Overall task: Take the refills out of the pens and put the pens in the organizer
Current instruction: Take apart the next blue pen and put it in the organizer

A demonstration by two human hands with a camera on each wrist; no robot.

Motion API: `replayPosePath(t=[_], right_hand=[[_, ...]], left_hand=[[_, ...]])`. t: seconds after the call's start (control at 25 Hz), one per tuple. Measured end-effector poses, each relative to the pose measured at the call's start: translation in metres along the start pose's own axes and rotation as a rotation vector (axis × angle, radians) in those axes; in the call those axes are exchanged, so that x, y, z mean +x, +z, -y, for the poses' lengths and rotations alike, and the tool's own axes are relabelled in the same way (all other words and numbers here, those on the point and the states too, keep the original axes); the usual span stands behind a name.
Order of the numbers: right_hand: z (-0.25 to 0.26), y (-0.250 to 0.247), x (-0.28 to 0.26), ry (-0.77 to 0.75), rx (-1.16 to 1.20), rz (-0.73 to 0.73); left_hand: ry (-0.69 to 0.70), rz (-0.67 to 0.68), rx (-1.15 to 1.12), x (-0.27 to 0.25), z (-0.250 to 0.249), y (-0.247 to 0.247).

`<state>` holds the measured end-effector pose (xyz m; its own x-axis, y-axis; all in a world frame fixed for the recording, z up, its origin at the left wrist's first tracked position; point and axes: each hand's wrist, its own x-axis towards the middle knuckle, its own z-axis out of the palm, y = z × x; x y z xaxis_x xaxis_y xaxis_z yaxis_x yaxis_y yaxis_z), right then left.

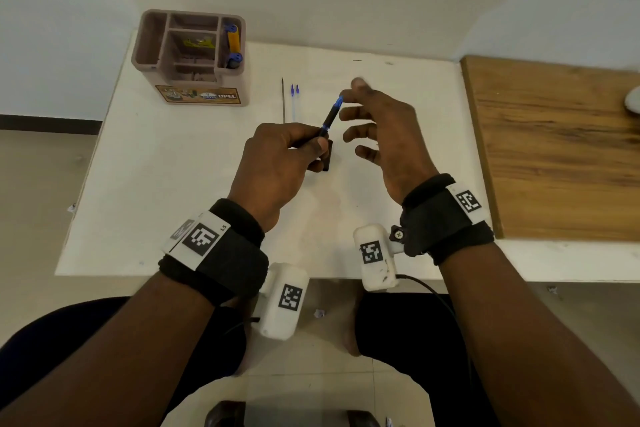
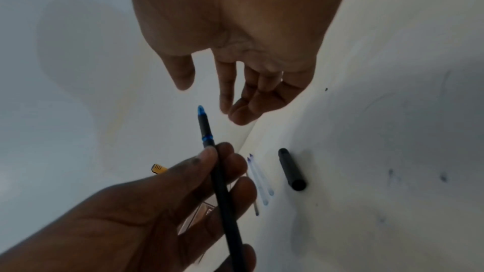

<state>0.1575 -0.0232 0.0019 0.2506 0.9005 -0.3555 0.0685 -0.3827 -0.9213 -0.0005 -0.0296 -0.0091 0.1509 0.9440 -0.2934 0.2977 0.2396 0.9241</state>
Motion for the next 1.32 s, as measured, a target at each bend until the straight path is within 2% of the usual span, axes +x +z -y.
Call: replayPosePath(t=[0.12, 0.2, 0.4, 0.48, 0.6, 0.84, 0.96, 1.08, 1.32], right_hand=[[-0.0039, -0.0047, -0.0011, -0.133, -0.062, 0.032], [-0.0054, -0.0035, 0.0003, -0.163, -0.099, 0.032], [-0.0066, 0.0040, 0.0031, -0.129, -0.102, -0.017], [-0.0044, 0.0028, 0.0007, -0.114, -0.033, 0.001], [-0.0027, -0.0025, -0.0005, -0.179, -0.037, 0.055], [-0.0056, 0.0038, 0.0030, -0.168, -0.072, -0.032], [-0.0040, 0.0022, 0.0005, -0.144, -0.015, -0.002], [-0.0039, -0.0017, 0.0001, -0.190, -0.044, 0.030], [-0.0040, 0.0050, 0.0003, -0.157, -0.037, -0.036]], left_hand=[[0.006, -0.002, -0.014, 0.0013, 0.0002, 0.0004], [0.000, 0.000, -0.018, 0.0004, 0.0000, 0.0005], [-0.006, 0.011, -0.012, -0.0005, -0.0005, -0.0002], [-0.007, 0.011, -0.018, -0.0002, -0.0007, -0.0010], [-0.007, 0.012, -0.023, -0.0001, -0.0003, -0.0016], [0.016, 0.016, -0.011, -0.0008, 0.0013, 0.0002], [0.001, 0.011, -0.014, 0.0002, -0.0008, 0.0003], [-0.009, 0.004, -0.026, 0.0009, -0.0010, -0.0011], [0.012, 0.007, -0.028, 0.0000, -0.0005, -0.0001]])
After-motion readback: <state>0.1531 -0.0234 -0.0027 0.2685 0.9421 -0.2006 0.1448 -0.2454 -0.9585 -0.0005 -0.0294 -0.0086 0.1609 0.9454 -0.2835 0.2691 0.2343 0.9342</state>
